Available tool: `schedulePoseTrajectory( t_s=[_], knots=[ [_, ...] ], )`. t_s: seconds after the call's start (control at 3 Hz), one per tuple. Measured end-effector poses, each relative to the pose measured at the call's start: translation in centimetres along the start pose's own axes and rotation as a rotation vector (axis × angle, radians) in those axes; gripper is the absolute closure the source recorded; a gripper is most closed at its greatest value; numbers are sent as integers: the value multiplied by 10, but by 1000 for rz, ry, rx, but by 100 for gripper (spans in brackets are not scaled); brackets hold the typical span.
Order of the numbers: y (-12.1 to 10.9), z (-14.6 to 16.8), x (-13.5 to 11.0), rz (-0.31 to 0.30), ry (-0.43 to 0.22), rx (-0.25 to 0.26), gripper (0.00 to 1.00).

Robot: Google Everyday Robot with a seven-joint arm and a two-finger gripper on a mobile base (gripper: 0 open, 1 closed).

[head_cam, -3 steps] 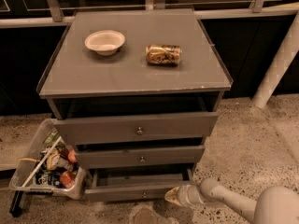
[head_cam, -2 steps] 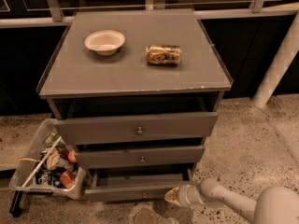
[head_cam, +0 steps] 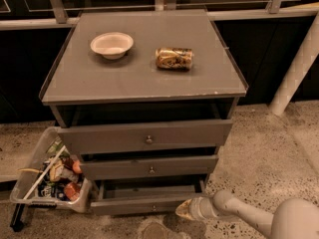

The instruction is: Close bottom drawer

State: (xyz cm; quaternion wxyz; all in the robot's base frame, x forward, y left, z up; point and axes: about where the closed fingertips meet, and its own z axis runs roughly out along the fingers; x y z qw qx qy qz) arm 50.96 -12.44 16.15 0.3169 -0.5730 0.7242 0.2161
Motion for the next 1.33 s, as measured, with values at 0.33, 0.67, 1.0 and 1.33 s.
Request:
schedulePoseTrajectory(
  t_s=[0.33,0.67,1.0,1.33],
  knots=[
    [-8,6,-3,-7,-19,11,12],
    [-20,2,-9,-21,-30,43,0],
    [-37,-4,-18,-33,-48,90,0],
    [-37,-3,-18,-33,-48,90,0]
  ],
)
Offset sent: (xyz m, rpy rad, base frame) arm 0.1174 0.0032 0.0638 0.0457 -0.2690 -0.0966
